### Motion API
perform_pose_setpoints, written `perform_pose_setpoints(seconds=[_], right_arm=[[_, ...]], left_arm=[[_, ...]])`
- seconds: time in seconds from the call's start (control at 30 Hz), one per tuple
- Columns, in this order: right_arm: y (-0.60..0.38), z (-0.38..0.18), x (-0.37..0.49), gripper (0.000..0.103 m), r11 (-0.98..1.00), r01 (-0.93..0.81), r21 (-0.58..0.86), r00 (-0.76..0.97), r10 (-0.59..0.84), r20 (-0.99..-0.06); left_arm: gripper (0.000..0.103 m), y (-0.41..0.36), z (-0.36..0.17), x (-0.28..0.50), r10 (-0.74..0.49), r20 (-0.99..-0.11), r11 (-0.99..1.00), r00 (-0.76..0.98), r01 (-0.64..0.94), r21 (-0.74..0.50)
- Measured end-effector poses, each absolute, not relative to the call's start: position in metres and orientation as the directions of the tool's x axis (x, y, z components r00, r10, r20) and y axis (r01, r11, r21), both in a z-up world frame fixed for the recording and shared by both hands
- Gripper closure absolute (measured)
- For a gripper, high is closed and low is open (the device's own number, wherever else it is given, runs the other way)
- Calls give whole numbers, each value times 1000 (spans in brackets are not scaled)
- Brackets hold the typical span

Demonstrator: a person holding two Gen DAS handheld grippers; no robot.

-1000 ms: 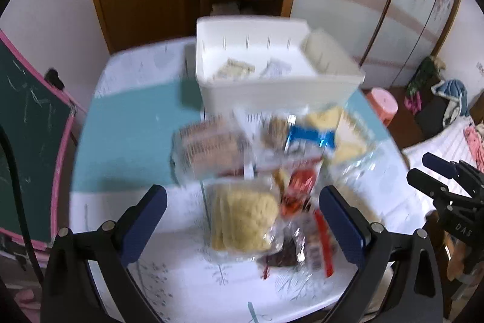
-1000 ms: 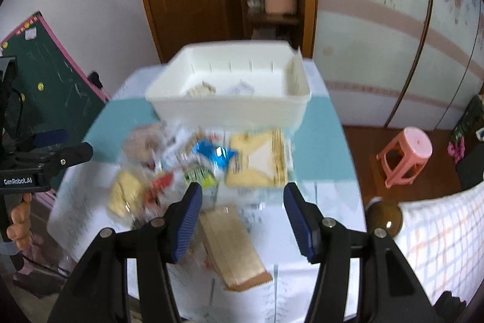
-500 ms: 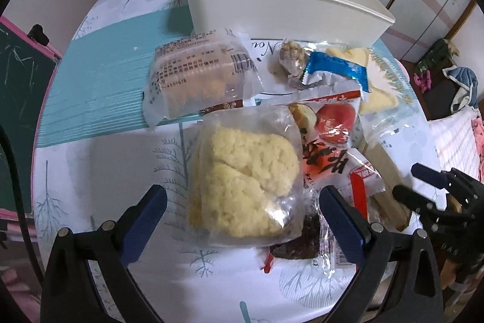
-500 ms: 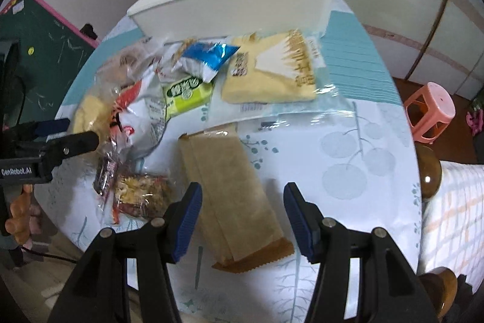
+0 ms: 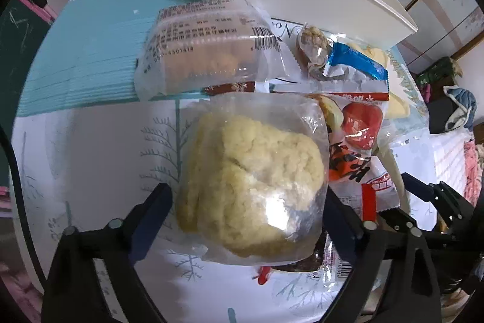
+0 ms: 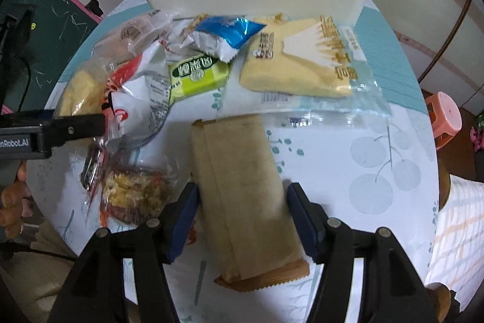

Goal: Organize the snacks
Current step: 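Grasp the yellow cake bag with left tool while right tool grasps the brown bread, then lift both snacks over the white tray and release them inside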

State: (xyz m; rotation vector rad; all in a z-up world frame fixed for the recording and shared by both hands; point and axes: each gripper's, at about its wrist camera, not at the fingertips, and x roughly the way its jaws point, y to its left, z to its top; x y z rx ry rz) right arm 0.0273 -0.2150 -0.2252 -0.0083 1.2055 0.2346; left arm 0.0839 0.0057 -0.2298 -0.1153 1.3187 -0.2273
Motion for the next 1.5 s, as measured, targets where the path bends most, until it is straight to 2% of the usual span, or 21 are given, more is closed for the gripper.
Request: perform_pose_setpoints(seconds=[0.1, 0.17, 0.2, 0.33, 0.53, 0.9, 1.17, 1.5], right_arm=[[-212, -225, 27, 41, 976, -194, 98, 343, 161, -925], [-211, -224, 28, 42, 977, -194, 88, 346, 152, -926], [-211, -224, 28, 46, 978, -194, 80, 349, 145, -926], [-210, -225, 27, 46, 980, -186, 75, 355, 138, -925], [-215, -220, 25, 47, 984, -147, 106, 351, 152, -924], [-213, -198, 12, 48, 980, -149, 133, 385, 182, -905], [-210, -196, 6, 48, 978, -153, 139, 383, 188, -904], [-210, -197, 5, 48, 978, -156, 141, 374, 190, -908]], left_arm=[[21, 9, -232, 84, -238, -943, 971, 232, 93, -222], [32, 10, -231, 84, -236, -943, 971, 236, 93, -220], [45, 10, -230, 83, -230, -943, 972, 241, 95, -213], [50, 14, -228, 81, -220, -941, 975, 256, 96, -202], [51, 17, -220, 80, -209, -942, 977, 264, 90, -191], [51, 21, -181, 74, -267, -909, 963, 322, 112, -243], [50, 27, -198, 75, -253, -934, 968, 252, 73, -242], [50, 32, -199, 74, -240, -932, 971, 271, 79, -226]])
